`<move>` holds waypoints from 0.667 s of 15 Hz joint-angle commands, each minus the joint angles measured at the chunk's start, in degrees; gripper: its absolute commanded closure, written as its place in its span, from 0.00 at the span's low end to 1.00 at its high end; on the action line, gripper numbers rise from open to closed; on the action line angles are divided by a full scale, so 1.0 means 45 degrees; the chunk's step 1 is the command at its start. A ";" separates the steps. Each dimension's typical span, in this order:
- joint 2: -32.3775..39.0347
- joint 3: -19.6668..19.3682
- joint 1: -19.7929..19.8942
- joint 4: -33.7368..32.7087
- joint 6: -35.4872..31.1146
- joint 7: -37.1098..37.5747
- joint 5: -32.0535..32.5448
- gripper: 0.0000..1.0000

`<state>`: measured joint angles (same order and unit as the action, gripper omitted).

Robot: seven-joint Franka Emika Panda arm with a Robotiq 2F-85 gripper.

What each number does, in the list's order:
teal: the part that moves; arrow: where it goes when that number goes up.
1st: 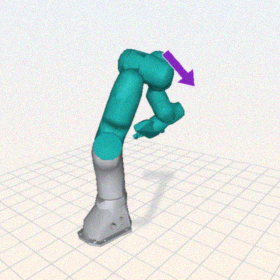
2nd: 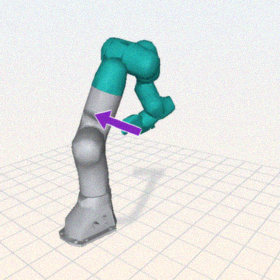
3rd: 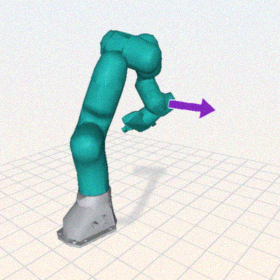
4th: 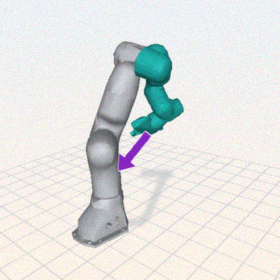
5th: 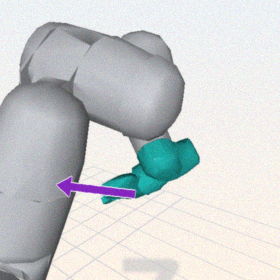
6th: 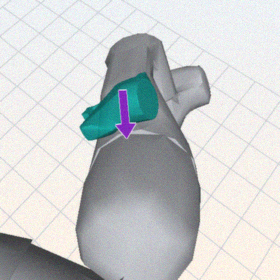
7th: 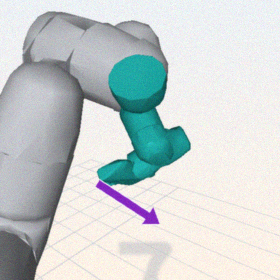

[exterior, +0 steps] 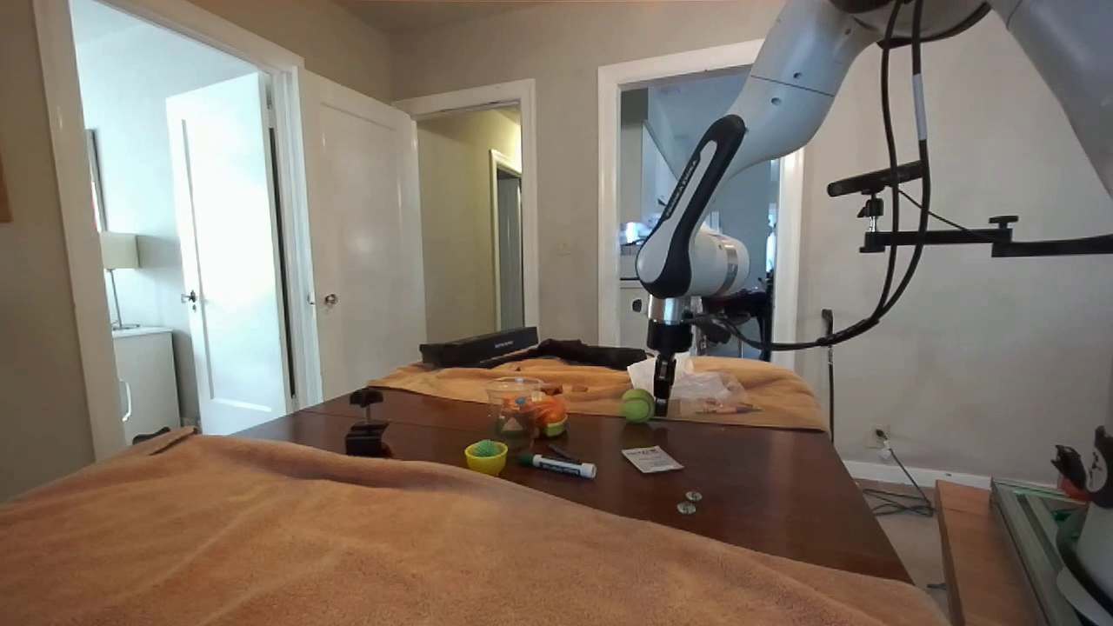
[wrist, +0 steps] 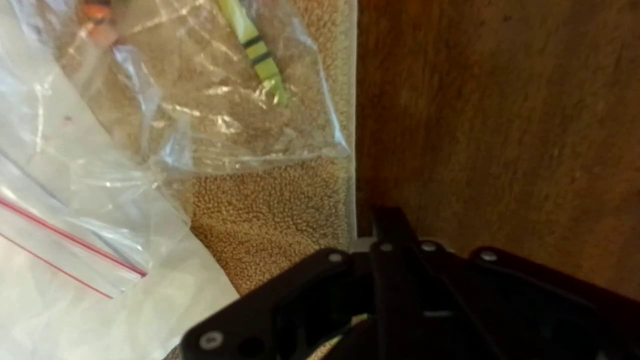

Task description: Move the ball to the left

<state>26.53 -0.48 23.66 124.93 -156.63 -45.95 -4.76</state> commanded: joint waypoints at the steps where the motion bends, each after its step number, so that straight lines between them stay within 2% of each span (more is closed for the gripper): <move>1: 0.0709 0.1250 0.1008 -0.0803 -0.0428 -0.1163 -0.1086 1.00; 6: 0.1080 0.3132 0.2255 -0.1359 -0.1305 -0.2805 -0.2695 1.00; 10: 0.1294 0.4419 0.3106 -0.1604 -0.1987 -0.3923 -0.3241 1.00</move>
<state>30.57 14.97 34.28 119.45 -163.09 -58.34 -16.01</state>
